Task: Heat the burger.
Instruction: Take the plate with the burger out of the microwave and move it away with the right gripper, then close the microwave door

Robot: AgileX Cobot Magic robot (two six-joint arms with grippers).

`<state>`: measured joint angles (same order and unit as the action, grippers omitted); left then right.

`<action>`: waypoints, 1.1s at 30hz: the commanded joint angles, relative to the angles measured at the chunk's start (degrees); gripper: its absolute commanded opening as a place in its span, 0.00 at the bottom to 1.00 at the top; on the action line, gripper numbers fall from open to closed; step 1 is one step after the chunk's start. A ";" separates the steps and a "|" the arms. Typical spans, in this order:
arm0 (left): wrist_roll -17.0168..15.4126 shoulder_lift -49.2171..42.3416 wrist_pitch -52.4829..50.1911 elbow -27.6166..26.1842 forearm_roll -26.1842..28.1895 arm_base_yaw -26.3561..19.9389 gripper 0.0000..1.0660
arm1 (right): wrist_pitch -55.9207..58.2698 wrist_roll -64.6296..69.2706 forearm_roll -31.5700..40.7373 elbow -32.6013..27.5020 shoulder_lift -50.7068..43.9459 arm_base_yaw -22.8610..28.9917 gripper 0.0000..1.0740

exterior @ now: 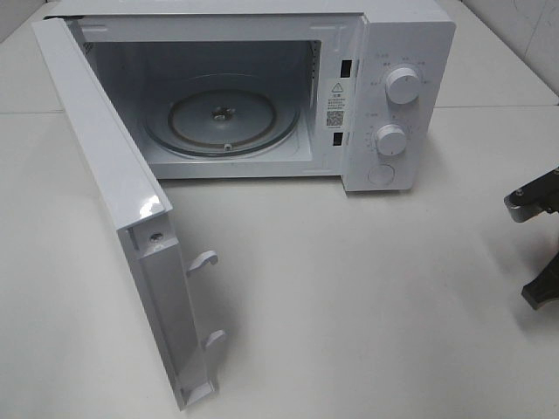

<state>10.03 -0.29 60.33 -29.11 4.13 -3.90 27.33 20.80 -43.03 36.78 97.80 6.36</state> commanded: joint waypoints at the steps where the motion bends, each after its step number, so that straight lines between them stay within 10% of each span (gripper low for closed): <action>1: -0.23 -0.97 -0.29 0.06 0.40 -0.11 0.96 | 0.29 0.57 -1.15 0.17 0.00 -0.29 0.00; 9: -0.23 -0.97 -0.29 0.06 0.40 -0.11 0.96 | -1.95 0.52 1.66 0.29 0.00 -0.29 0.11; 21: -0.23 -0.97 -0.29 0.06 0.40 -0.11 0.96 | -3.84 -5.10 12.78 0.34 -1.43 -0.29 0.86; 33: -0.23 -0.97 -0.29 0.06 0.40 -0.11 0.96 | 12.78 -13.01 33.46 9.11 -10.71 -0.29 0.77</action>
<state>10.03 -0.29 60.33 -29.11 4.13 -3.90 37.82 8.77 -11.52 45.38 87.72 6.36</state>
